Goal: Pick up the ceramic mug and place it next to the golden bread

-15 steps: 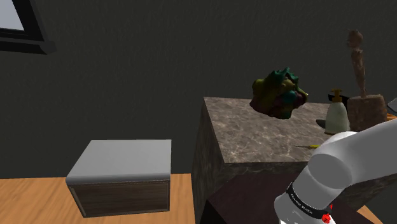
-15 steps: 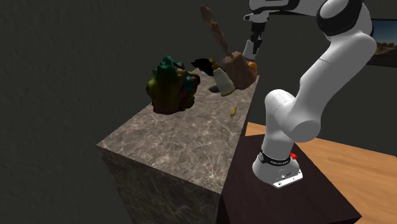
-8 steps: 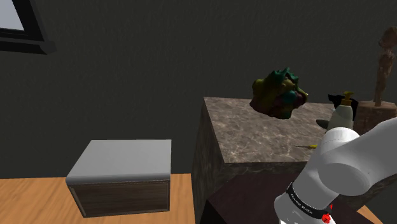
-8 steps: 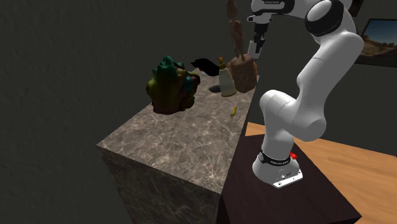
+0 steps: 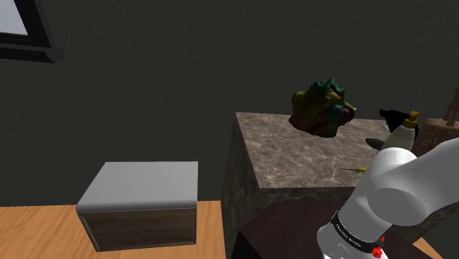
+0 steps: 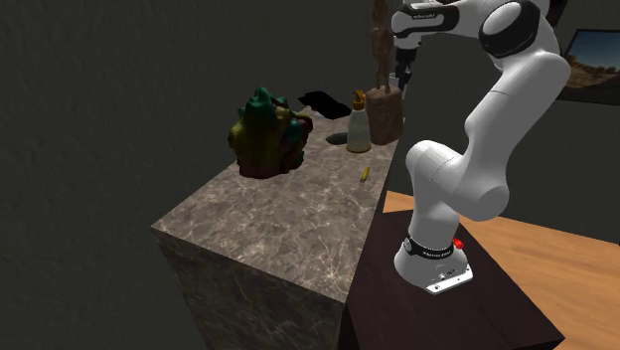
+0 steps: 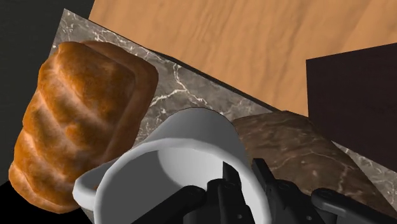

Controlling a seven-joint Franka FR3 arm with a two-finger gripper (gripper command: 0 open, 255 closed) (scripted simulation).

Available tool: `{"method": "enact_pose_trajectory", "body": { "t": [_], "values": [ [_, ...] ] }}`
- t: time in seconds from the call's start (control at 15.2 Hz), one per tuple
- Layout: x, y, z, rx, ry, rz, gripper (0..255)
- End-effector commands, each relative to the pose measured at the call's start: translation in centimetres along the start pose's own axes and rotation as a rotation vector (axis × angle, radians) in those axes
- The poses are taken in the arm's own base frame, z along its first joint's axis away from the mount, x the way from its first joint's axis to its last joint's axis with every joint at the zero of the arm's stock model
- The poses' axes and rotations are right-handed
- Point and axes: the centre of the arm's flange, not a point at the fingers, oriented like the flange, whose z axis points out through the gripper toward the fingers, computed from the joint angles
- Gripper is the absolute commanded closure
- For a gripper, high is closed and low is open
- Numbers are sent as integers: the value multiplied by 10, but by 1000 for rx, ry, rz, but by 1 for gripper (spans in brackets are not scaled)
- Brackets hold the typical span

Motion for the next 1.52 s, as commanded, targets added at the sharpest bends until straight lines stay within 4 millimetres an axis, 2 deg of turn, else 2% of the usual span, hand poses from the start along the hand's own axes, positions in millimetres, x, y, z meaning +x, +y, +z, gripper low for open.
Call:
{"method": "enact_pose_trajectory", "body": {
  "t": [0.0, 1.45],
  "values": [
    [2, -3, 11, 2, 1, -2, 255],
    [7, -11, 127, 2, 1, -2, 255]
  ]
}}
